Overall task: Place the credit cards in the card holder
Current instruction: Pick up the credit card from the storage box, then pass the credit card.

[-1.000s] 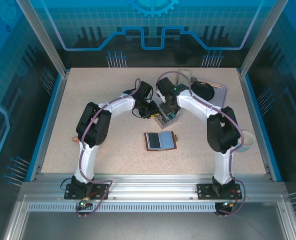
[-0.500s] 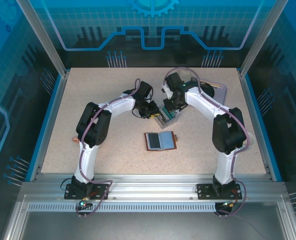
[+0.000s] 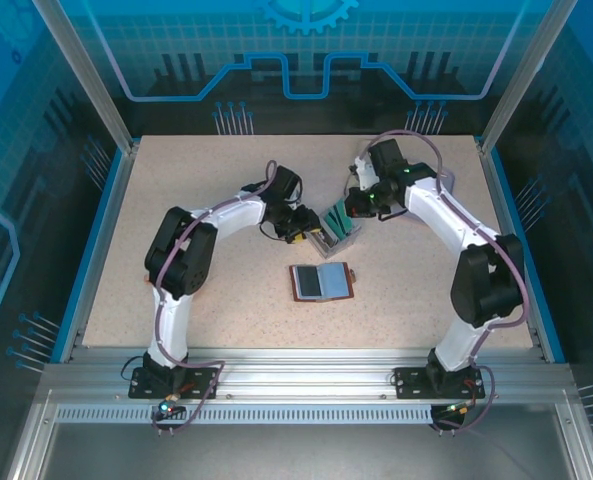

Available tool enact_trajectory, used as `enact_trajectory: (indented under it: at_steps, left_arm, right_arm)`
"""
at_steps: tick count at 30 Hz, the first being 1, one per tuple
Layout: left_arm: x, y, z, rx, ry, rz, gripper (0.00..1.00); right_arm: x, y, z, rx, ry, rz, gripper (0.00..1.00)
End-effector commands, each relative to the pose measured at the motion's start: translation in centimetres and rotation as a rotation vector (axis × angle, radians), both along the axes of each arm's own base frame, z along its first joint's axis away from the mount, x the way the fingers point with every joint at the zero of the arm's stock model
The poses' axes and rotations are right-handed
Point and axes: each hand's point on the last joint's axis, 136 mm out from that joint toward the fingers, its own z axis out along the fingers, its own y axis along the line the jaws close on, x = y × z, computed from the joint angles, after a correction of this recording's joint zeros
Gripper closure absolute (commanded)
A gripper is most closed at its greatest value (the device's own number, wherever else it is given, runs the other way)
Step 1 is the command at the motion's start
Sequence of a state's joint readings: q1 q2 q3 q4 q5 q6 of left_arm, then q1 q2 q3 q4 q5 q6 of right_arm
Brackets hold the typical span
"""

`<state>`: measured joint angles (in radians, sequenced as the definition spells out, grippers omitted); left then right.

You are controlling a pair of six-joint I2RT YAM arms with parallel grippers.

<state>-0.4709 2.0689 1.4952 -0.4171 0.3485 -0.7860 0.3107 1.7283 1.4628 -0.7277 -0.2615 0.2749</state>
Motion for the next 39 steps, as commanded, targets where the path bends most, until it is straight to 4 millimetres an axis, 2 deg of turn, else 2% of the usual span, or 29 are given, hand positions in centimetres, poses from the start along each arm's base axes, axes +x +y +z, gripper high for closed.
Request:
enact_trajectory:
  at_steps: [1,7,12,15,26,28,31,36,39]
  left_arm:
    - [0.4,0.0,4.9,-0.111,-0.104,0.012,0.42]
    - [0.2,0.0,10.2,-0.318,-0.212,0.045,0.3]
    - [0.0,-1.3,14.5,-0.558,-0.256,0.008,0.28]
    - [-0.1,-2.3,16.3,-0.655,-0.268,-0.033,0.27]
    - [-0.4,-4.9,18.5,-0.77,-0.257,-0.148,0.29]
    - [-0.6,-5.3,19.3,-0.799,-0.266,-0.167,0.34]
    - [-0.7,-5.5,20.3,-0.829,-0.275,-0.178,0.58]
    - [-0.9,-5.4,21.2,-0.839,-0.283,-0.172,0.87]
    - [-1.1,-5.3,21.4,-0.842,-0.282,-0.168,0.94]
  right_arm:
    - [-0.4,0.5,2.2,0.149,0.002,-0.025,1.0]
    - [-0.7,0.2,4.8,0.335,0.011,-0.073,1.0]
    - [-0.8,-0.2,6.7,0.472,0.022,-0.109,1.0]
    - [-0.8,-0.2,7.6,0.543,0.033,-0.11,1.0]
    - [-0.7,0.9,9.9,0.676,0.054,-0.066,1.0]
    - [-0.7,1.0,9.8,0.683,0.064,-0.06,1.0]
    - [-0.6,0.9,9.0,0.677,0.083,-0.072,1.0]
    - [-0.6,0.7,8.0,0.671,0.104,-0.091,0.96]
    - [-0.6,0.8,8.1,0.682,0.108,-0.084,0.88]
